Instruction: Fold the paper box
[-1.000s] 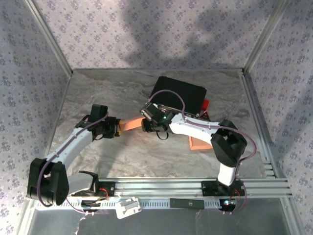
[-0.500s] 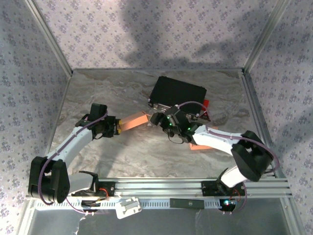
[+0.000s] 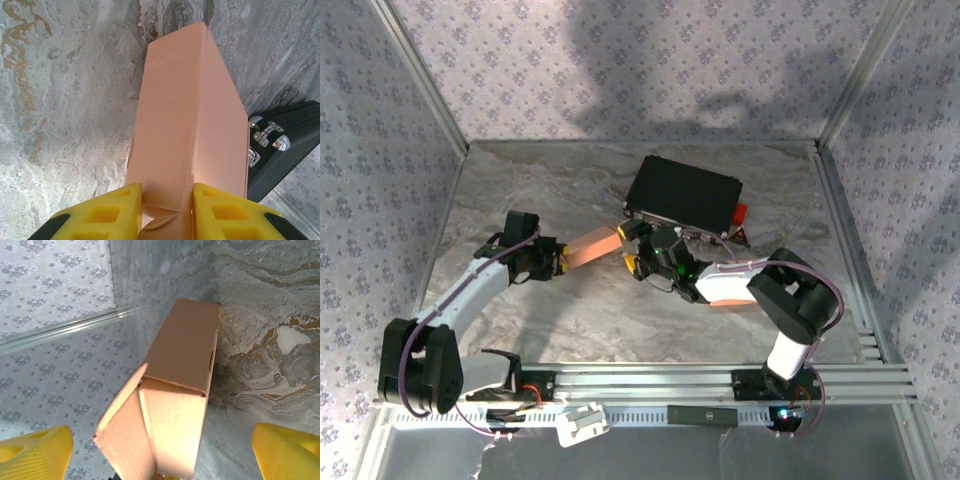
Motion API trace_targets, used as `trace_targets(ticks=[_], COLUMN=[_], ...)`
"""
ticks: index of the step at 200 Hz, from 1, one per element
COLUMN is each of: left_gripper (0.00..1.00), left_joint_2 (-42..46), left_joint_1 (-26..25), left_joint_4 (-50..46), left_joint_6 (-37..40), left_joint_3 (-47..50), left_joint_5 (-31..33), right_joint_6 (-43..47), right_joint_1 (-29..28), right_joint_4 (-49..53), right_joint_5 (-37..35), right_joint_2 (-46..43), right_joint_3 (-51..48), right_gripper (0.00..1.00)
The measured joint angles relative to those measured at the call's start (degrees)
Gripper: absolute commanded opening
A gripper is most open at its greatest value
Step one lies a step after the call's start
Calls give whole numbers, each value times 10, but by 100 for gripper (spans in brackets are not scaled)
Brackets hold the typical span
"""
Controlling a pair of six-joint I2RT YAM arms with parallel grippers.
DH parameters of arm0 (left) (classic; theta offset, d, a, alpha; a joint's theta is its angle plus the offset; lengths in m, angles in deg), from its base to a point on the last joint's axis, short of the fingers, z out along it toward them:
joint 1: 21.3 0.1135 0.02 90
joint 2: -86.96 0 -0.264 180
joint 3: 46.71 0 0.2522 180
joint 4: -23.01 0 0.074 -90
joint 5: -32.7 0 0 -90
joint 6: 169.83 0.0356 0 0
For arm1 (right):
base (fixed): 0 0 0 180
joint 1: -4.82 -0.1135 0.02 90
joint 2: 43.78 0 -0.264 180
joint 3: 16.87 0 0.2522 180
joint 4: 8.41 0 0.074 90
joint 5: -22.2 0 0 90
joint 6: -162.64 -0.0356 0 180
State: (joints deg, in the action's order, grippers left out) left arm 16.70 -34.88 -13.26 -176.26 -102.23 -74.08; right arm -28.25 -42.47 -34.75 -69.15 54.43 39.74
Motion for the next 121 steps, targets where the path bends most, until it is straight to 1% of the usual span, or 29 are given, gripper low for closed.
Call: trace_targets(ticks=[17, 37, 49, 66, 90, 102, 121], left_gripper=[27, 27, 27, 27, 27, 27, 27], left_joint_2=[0, 0, 0, 0, 0, -1, -3], left_joint_1=[1, 1, 1, 1, 5, 5, 5], left_joint_4=[0, 0, 0, 0, 0, 0, 0], left_joint_6=[0, 0, 0, 2, 5, 5, 9], left_joint_3=[0, 0, 0, -1, -2, -2, -2], left_joint_5=[-2, -4, -4, -4, -4, -4, -4], right_joint_6=[1, 4, 2, -14, -34, -39, -42], right_joint_1=[0, 4, 9, 17, 25, 25, 22], right_joint_4=[7, 38, 36, -5, -34, -32, -29], right_joint_5=[-9, 2, 21, 49, 76, 85, 91], right_joint_2=[-13, -10, 12, 68, 142, 158, 160], right_joint_3=[1, 31, 59, 93, 115, 117, 117], right_gripper=[99, 97, 95, 89, 86, 85, 84])
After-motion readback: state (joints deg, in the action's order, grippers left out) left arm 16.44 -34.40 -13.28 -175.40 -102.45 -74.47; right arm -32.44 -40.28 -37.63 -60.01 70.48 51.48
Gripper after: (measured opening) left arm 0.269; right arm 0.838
